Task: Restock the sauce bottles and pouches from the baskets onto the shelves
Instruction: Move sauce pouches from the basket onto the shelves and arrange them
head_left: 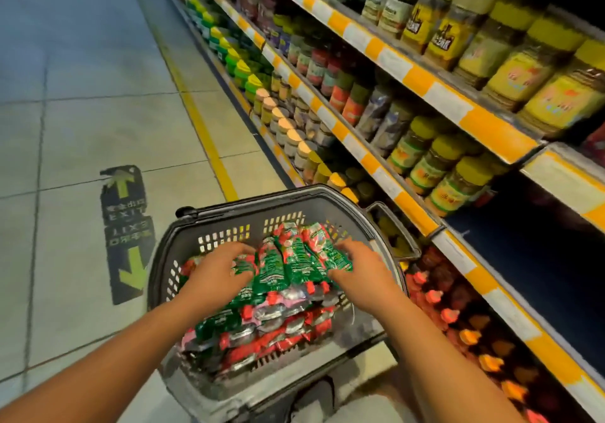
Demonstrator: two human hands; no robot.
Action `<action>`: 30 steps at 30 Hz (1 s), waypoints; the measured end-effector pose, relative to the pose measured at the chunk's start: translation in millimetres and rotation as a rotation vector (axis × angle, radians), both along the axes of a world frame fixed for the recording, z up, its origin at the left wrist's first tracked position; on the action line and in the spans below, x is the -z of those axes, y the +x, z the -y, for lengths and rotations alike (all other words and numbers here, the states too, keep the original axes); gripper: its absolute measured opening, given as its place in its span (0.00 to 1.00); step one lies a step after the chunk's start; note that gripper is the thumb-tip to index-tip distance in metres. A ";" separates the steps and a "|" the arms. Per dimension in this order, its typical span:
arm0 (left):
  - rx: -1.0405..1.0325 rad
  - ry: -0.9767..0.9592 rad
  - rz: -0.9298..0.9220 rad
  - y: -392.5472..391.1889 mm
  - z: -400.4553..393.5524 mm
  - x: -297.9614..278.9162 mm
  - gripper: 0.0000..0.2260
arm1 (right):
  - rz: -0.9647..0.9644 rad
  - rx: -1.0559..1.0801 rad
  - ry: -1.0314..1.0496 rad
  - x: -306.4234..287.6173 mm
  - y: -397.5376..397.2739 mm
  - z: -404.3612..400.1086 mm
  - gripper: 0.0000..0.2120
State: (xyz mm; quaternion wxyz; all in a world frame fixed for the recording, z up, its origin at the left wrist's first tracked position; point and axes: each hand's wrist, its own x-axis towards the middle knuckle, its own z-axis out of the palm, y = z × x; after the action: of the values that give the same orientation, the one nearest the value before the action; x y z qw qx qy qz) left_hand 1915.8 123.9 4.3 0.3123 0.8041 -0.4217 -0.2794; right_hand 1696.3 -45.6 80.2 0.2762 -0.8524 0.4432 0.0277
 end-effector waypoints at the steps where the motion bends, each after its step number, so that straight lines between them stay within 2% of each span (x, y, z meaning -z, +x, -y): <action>1: -0.004 0.043 0.013 0.7 -1.7 7.4 0.19 | -0.031 -0.011 0.012 10.0 7.8 0.6 0.30; 7: 0.004 0.264 0.129 -1.2 -19.9 46.4 0.33 | -0.241 -0.099 0.031 60.7 42.3 -2.4 0.34; 11: -0.027 0.345 0.225 -10.4 -29.5 54.2 0.38 | -0.334 -0.112 -0.043 89.3 42.8 -6.9 0.28; 14: -0.011 0.481 0.255 -19.5 -33.3 55.0 0.44 | -0.349 -0.093 -0.041 102.7 42.0 -8.4 0.29; 18: 0.022 0.544 0.225 -22.7 -38.4 54.0 0.46 | -0.318 -0.117 -0.041 115.7 44.5 -10.3 0.33; 23: 0.131 0.642 0.300 -31.2 -43.7 61.7 0.56 | -0.261 -0.075 -0.022 127.1 49.8 -5.2 0.35; 27: 0.140 0.615 0.366 -33.9 -43.3 62.1 0.53 | -0.178 -0.026 -0.057 131.6 54.8 0.2 0.29; 30: 0.131 0.571 0.366 -32.5 -46.2 55.9 0.46 | -0.157 0.006 -0.050 130.2 56.8 3.1 0.27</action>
State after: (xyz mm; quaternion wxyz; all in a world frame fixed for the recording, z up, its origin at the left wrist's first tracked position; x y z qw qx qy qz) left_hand 1883.3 170.1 -51.6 -0.0248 0.8670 -0.4263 -0.2568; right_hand 1753.1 -48.7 -50.0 0.2193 -0.8528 0.4666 0.0825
